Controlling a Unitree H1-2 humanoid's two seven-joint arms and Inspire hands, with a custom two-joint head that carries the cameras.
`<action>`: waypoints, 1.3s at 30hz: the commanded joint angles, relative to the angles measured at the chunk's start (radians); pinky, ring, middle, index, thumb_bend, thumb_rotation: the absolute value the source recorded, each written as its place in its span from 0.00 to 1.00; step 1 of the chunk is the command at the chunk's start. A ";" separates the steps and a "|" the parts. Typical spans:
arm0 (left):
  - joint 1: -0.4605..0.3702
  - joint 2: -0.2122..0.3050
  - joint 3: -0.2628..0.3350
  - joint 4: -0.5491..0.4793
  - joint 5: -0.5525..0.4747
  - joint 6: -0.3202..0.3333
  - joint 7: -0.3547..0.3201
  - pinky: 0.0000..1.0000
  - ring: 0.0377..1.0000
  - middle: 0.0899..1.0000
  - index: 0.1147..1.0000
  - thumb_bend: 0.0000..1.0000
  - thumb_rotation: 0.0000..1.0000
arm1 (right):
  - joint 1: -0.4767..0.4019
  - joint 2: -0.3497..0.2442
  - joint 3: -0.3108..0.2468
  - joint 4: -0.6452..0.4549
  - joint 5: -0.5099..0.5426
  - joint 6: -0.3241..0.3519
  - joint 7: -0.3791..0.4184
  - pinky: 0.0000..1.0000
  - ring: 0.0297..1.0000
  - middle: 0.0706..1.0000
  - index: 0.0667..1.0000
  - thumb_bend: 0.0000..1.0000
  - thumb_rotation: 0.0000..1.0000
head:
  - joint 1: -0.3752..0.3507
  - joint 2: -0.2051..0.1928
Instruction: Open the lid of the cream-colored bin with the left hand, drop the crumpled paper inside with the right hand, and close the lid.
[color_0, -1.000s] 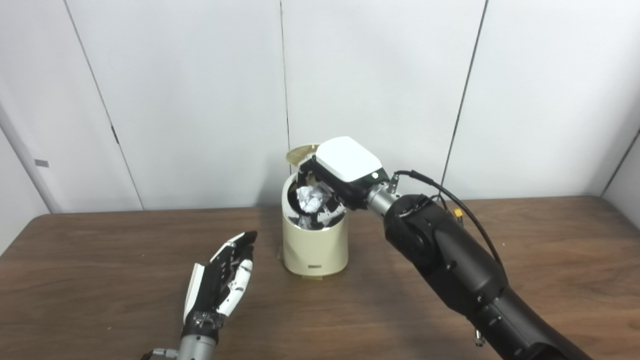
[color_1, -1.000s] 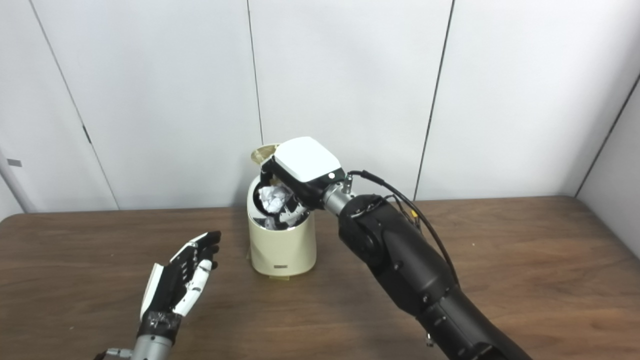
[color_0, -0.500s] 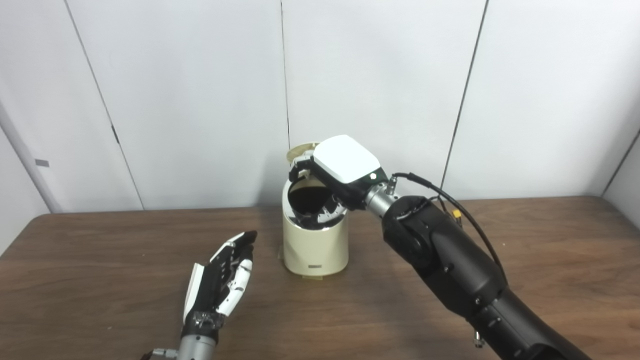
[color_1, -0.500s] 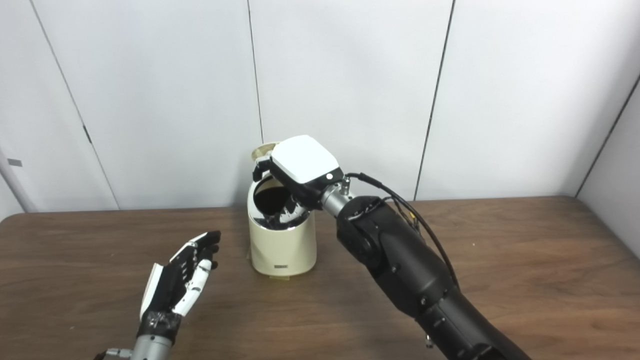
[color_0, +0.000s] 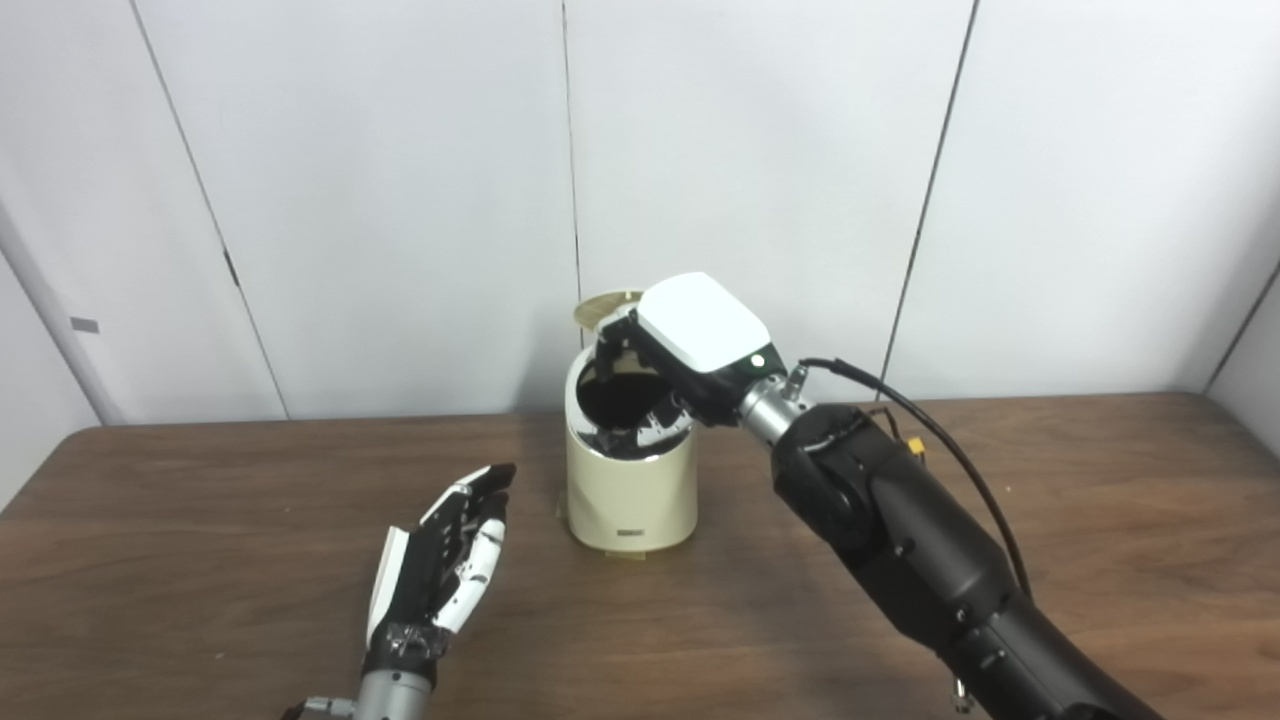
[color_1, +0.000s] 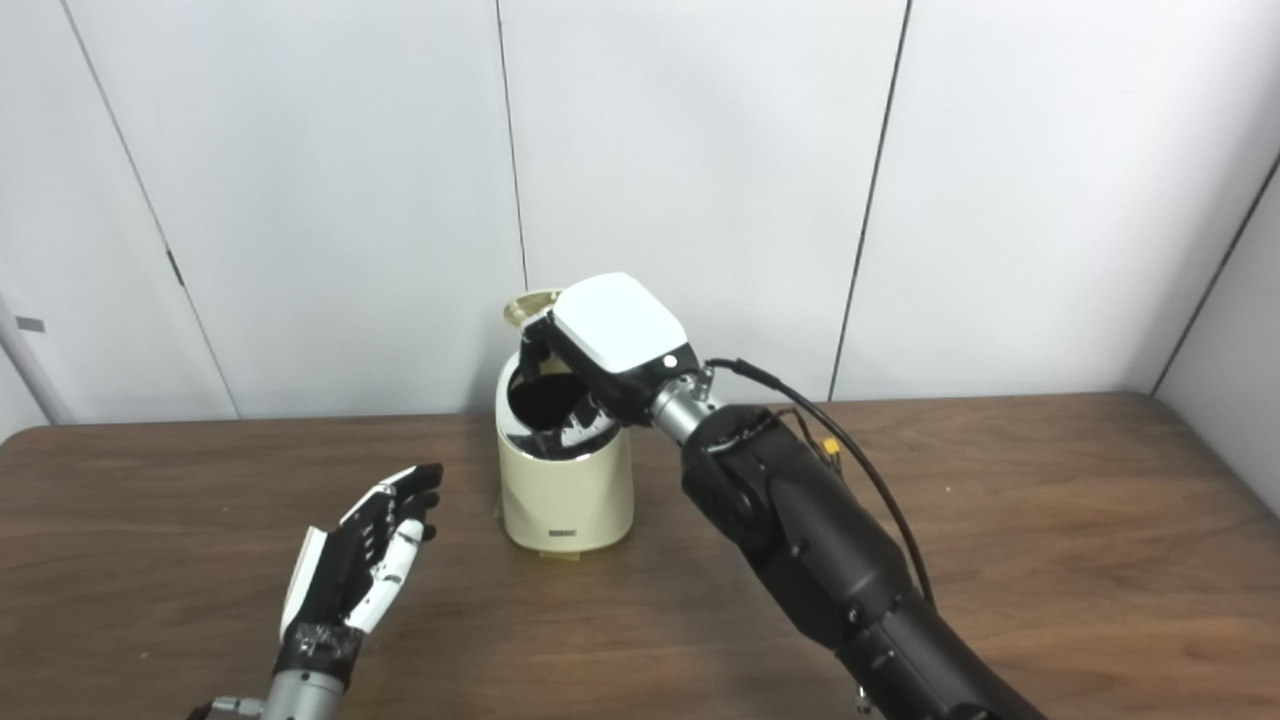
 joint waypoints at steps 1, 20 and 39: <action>-0.021 0.001 -0.001 -0.045 0.004 -0.019 0.008 0.71 0.81 0.82 0.81 0.21 0.66 | -0.046 0.007 -0.024 -0.016 0.008 -0.020 -0.068 0.33 0.42 0.54 0.42 0.51 0.00 | 0.000 0.001; -0.026 0.000 0.001 -0.038 0.007 -0.024 0.014 0.71 0.80 0.81 0.81 0.21 0.65 | 0.187 0.107 -0.244 -0.078 0.227 -0.192 -0.502 0.37 0.49 0.43 0.45 0.51 0.00 | -0.001 0.002; -0.031 0.002 0.001 -0.030 0.009 -0.032 0.019 0.71 0.81 0.82 0.81 0.20 0.65 | 0.464 0.040 -0.294 -0.072 0.540 -0.194 -0.210 0.80 0.88 0.90 0.95 0.44 0.80 | -0.002 0.004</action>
